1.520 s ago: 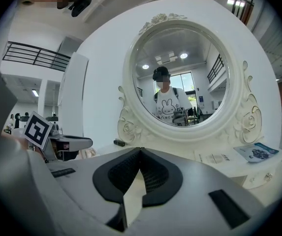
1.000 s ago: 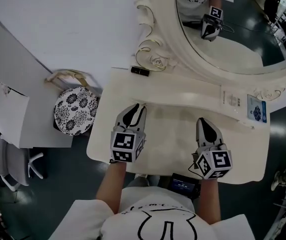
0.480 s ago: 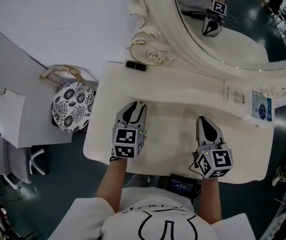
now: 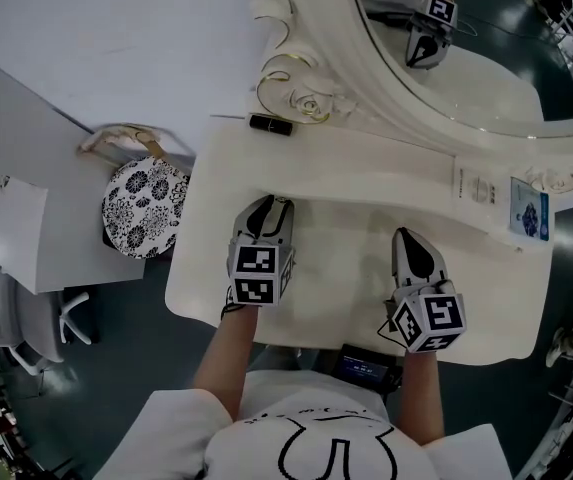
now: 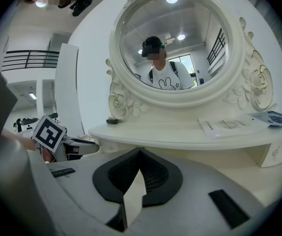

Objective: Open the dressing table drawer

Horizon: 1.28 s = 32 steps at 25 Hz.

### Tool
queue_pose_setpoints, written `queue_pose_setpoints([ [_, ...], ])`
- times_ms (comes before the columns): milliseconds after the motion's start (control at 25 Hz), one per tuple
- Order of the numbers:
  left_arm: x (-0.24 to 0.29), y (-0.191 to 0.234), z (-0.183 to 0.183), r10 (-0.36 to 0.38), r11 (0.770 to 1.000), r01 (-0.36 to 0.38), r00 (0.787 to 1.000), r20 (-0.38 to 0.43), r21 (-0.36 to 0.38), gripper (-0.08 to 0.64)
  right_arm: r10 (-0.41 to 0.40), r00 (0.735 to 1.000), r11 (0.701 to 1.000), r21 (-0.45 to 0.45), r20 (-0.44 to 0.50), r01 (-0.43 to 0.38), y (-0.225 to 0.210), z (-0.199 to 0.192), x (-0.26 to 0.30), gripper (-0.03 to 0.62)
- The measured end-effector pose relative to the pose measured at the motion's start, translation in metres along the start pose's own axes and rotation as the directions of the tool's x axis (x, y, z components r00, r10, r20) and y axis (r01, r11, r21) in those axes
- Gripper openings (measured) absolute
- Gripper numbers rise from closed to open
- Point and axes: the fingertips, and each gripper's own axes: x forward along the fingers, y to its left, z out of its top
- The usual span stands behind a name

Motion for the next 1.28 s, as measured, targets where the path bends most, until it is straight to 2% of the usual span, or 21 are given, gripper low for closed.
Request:
queue_pose_setpoints([
  [160, 0.005, -0.003, -0.001, -0.021, 1.0, 0.021, 1.0, -0.013, 0.013, 0.097, -0.001, 1.0, 1.0, 0.001, -0.004, 0.001, 0.003, -0.001, -0.002, 0.012],
  [320, 0.006, -0.003, -0.003, -0.023, 0.999, 0.024, 1.0, -0.02, 0.041, 0.1, -0.007, 1.0, 1.0, -0.002, -0.003, 0.007, 0.006, -0.001, -0.004, 0.012],
  [1280, -0.007, -0.003, -0.008, -0.093, 0.995, 0.095, 0.993, -0.071, 0.021, 0.098, -0.025, 0.999, 1.0, -0.007, 0.038, 0.025, 0.032, 0.012, -0.026, 0.012],
])
